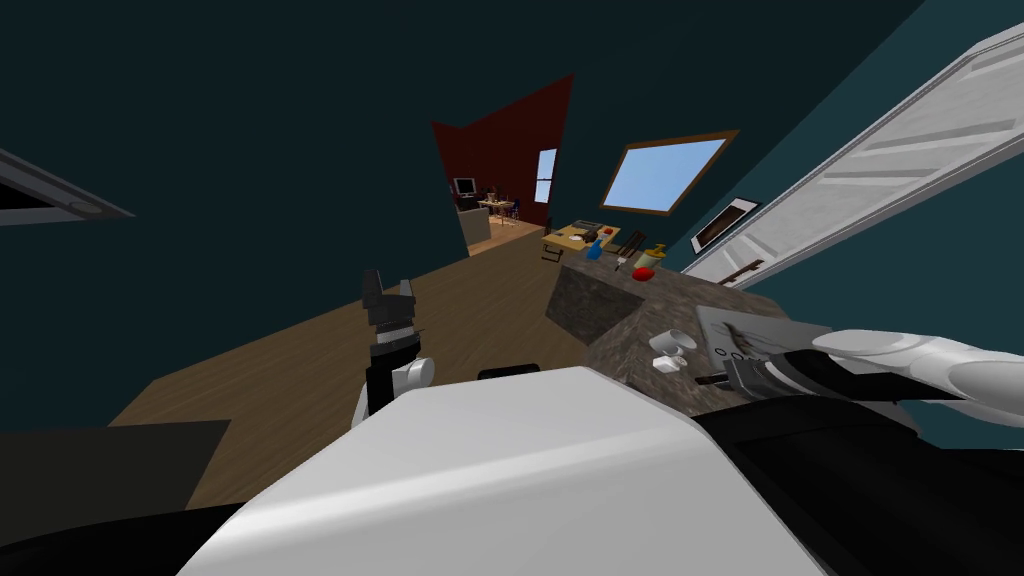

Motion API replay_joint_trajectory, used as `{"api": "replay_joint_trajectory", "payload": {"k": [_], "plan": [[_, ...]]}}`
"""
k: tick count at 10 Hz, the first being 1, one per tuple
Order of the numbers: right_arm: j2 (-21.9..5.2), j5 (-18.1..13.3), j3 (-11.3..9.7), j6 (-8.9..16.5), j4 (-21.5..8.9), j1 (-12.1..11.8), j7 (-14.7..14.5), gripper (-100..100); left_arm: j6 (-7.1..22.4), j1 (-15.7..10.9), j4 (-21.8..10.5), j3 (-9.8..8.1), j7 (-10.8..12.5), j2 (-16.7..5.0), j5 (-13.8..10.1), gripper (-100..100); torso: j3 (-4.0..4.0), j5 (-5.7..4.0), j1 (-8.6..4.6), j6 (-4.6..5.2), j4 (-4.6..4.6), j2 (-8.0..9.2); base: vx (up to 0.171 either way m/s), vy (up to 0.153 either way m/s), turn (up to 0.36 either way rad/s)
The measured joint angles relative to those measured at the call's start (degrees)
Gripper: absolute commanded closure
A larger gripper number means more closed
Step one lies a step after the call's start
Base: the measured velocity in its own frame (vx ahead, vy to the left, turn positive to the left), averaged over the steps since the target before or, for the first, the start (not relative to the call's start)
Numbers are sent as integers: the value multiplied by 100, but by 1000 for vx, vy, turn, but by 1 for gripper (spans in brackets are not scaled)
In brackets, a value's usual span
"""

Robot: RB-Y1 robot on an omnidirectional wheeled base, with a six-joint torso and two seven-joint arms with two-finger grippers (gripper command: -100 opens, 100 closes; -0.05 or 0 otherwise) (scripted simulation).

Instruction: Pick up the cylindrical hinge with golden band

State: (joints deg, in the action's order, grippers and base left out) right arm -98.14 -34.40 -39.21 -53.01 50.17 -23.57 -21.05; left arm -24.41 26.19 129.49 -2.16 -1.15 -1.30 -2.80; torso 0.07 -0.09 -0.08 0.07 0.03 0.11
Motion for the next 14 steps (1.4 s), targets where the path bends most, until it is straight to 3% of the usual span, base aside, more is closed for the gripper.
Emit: {"api": "replay_joint_trajectory", "payload": {"k": [2,3,5,13,14], "plan": [[-311,187,-45,255,520,-165,159,100,0,0,0,0,0,0,0,0,1,1,-1,0,1,1,-28,-36,-24],[-397,145,-88,346,708,-113,287,100,0,0,0,0,0,0,0,0,2,3,-5,1,2,2,-25,-34,-18],[-442,102,-109,391,914,-61,401,100,0,0,0,0,0,0,0,0,0,1,1,1,1,-1,-17,-19,-16],[-1200,432,-277,1047,2209,-303,907,100,0,0,0,0,0,0,0,0,4,1,3,4,4,3,-18,-25,-16],[-1204,446,-280,1048,2228,-306,894,0,0,0,0,0,0,0,0,0,1,3,5,4,2,-1,0,0,0]]}}
